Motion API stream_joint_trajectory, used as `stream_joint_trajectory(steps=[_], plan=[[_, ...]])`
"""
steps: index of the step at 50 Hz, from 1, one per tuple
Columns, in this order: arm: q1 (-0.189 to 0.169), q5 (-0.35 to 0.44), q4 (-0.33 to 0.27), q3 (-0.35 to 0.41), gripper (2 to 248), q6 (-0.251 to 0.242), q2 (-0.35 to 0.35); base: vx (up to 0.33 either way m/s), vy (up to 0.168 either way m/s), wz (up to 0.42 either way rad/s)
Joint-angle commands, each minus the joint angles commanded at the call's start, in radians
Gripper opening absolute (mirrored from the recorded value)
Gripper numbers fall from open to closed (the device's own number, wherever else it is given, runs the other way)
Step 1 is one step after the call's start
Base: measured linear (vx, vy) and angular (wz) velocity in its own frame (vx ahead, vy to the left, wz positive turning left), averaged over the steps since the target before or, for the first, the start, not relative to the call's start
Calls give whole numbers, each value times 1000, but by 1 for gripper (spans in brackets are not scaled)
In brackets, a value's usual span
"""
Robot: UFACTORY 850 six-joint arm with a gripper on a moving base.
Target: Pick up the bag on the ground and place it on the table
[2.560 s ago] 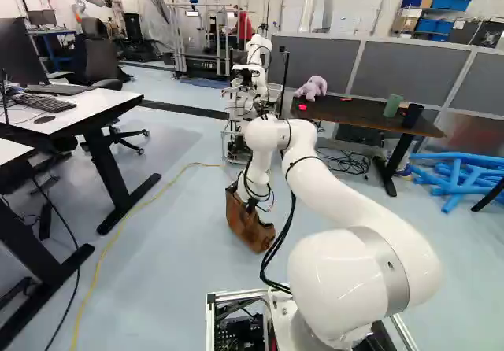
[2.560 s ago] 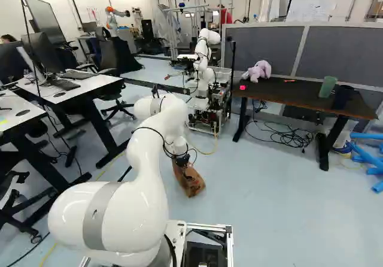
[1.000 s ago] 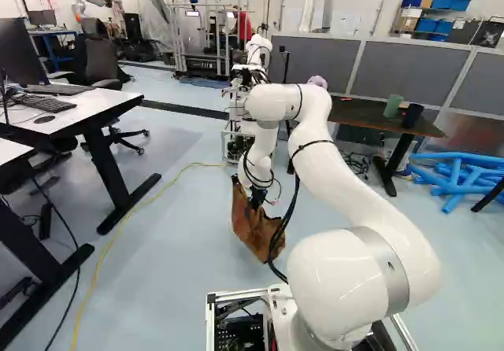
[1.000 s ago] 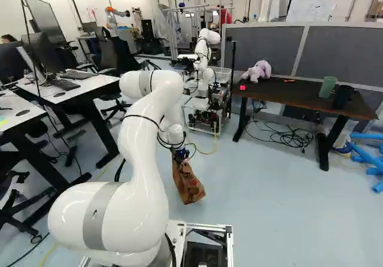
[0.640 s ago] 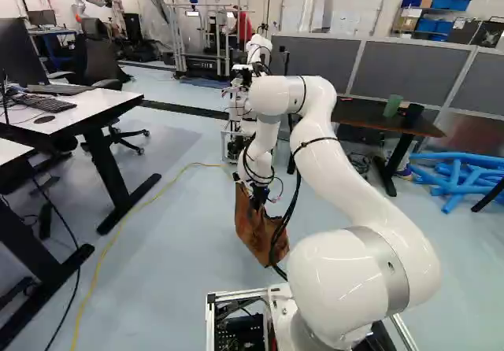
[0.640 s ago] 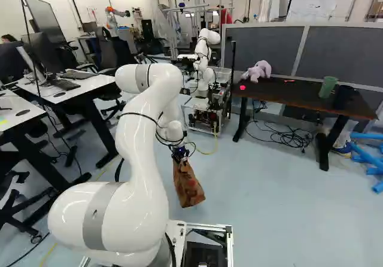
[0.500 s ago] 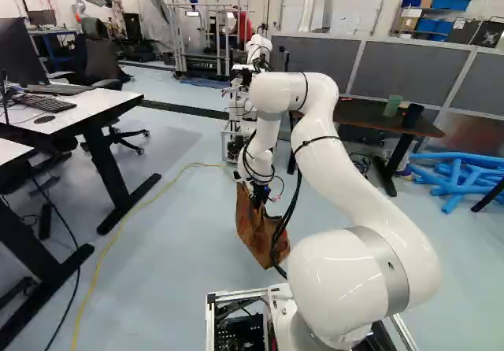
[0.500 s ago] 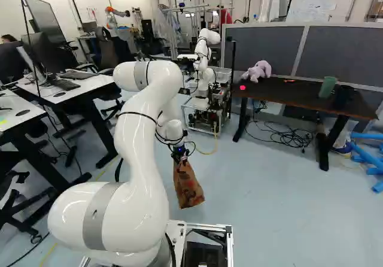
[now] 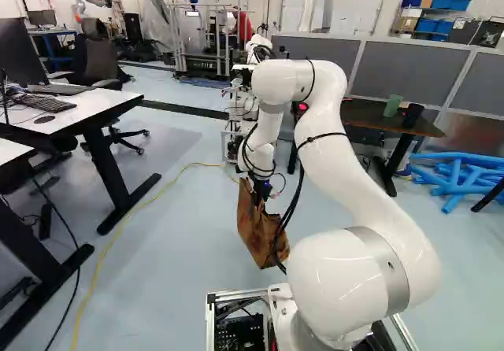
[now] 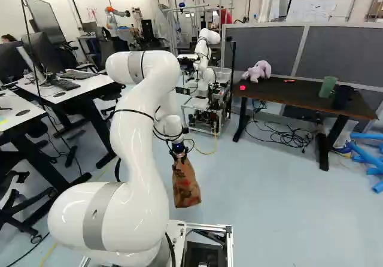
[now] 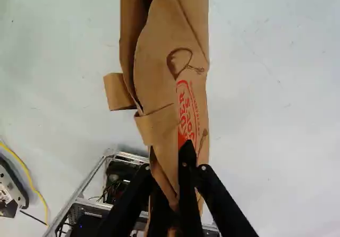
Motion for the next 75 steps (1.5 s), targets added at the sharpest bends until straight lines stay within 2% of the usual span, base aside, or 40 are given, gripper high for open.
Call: stream_joint_trajectory(steps=[27,75], plan=[[0,-70,94,74,21,0,109,0,0,0],[4,-54,100,249,21,0,336,0,0,0]])
